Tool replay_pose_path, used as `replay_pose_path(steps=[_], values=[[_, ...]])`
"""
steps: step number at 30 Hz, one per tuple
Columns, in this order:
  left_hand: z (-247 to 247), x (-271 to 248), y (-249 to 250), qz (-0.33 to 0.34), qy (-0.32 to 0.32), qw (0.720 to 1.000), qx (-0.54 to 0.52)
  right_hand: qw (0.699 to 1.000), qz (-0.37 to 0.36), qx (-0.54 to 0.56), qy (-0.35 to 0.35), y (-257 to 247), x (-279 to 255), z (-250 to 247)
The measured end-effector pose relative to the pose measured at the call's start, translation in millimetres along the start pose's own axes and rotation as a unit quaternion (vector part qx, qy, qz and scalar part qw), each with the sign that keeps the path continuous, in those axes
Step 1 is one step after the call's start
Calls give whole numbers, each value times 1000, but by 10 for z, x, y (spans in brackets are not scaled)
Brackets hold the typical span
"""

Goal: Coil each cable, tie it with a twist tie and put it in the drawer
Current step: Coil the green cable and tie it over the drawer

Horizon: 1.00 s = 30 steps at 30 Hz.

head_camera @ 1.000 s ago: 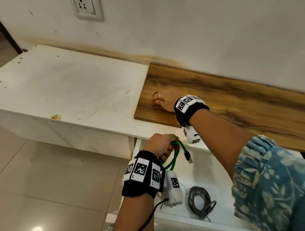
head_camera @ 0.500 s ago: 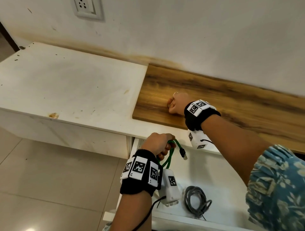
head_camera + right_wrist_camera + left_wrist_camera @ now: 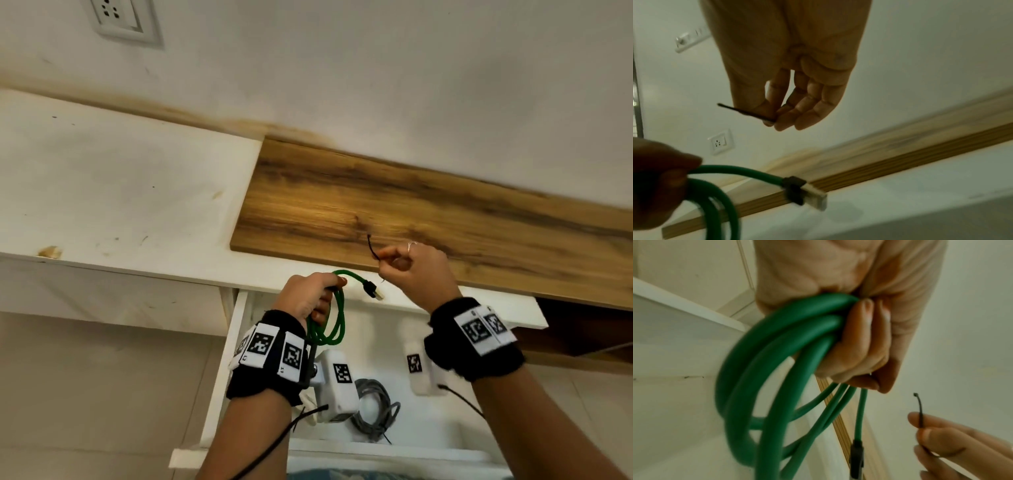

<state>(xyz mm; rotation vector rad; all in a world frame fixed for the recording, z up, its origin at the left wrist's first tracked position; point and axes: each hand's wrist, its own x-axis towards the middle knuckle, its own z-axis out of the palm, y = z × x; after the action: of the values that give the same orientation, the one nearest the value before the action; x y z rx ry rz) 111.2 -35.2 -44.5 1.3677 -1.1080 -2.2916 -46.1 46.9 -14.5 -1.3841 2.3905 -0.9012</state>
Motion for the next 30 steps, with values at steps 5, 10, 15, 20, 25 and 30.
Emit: replay_pose_path(steps=[5, 10, 15, 20, 25, 30], values=[[194, 13, -65, 17, -35, 999, -29, 998, -19, -6, 67, 45, -491, -15], [349, -7, -147, 30, -70, 997, 21, 990, -62, -44, 120, 241, -737, 63], [443, 21, -223, 49, -47, 996, 59, 984, -109, -104, 99, 318, -794, 138], [445, 77, -249, 72, -8, 995, 63, 989, -105, -76, 71, 361, -774, 191], [456, 84, -275, 91, -15, 992, 83, 975, 101, 193, -41, 301, -776, 102], [504, 56, -283, 106, -46, 990, 85, 877, 254, 404, -60, 220, -757, 36]])
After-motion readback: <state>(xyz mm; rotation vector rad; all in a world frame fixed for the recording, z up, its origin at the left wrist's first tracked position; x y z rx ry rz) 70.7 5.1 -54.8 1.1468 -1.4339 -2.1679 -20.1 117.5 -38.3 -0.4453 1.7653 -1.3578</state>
